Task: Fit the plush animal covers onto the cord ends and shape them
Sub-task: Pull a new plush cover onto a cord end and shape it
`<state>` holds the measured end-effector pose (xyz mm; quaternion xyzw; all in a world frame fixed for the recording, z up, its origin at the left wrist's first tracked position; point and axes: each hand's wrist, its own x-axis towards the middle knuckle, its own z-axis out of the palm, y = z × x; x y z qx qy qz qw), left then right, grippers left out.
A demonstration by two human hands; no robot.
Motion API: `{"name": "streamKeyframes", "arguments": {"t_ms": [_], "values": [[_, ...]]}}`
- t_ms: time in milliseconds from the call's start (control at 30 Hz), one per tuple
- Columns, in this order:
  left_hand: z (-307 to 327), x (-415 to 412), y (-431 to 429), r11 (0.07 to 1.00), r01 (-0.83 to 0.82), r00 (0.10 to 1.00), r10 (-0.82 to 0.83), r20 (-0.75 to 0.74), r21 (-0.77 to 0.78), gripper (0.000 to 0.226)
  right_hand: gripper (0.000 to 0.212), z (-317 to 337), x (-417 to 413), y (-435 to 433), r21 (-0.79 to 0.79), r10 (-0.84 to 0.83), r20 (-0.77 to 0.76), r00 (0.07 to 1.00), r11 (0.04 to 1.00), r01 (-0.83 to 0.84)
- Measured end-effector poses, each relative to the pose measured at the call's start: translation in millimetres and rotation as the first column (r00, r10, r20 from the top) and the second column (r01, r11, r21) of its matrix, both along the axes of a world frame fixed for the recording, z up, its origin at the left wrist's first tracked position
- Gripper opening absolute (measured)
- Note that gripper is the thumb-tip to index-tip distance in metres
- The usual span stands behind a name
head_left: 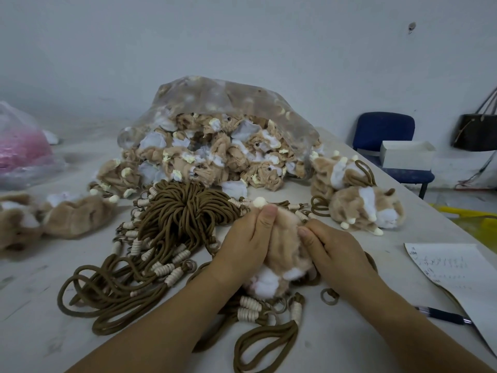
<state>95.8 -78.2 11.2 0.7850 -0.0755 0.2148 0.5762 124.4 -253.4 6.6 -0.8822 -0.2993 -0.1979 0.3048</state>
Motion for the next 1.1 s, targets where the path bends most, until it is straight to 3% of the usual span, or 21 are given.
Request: {"name": "streamKeyframes", "arguments": {"t_ms": [200, 400, 567, 800, 933, 1100], "values": [[3.3, -0.6, -3.1, 0.998, 0.029, 0.999, -0.029, 0.015, 0.055, 0.035, 0.067, -2.0, -1.0, 8.3, 0.059, -0.007, -0.073, 0.997, 0.998, 0.012], [-2.7, 2.1, 0.9, 0.994, -0.101, 0.988, 0.104, 0.117, -0.032, 0.033, 0.064, -1.9, 1.7, 6.3, 0.039, -0.044, -0.111, 0.993, 0.998, 0.048], [-1.6, 1.5, 1.3, 0.993, -0.104, 0.983, 0.112, 0.148, -0.062, 0.039, 0.06, 0.4, 1.1, 0.0, -0.013, -0.038, -0.089, 0.995, 0.999, 0.037], [0.2, -2.4, -0.1, 0.989, -0.031, 0.995, 0.044, 0.088, -0.141, 0.042, 0.039, 4.9, 4.0, -7.1, -0.086, -0.041, 0.01, 0.999, 0.995, 0.041], [0.8, -2.6, -5.1, 1.0, 0.0, 1.0, -0.001, -0.014, -0.028, 0.04, 0.047, 2.0, 1.2, 3.4, 0.005, -0.013, -0.026, 1.0, 1.0, 0.013], [0.6, -1.3, -8.5, 0.999, -0.034, 0.998, 0.032, 0.048, 0.039, 0.03, 0.066, 4.2, -1.9, 8.6, 0.01, -0.027, -0.06, 0.998, 1.0, 0.028]]}}
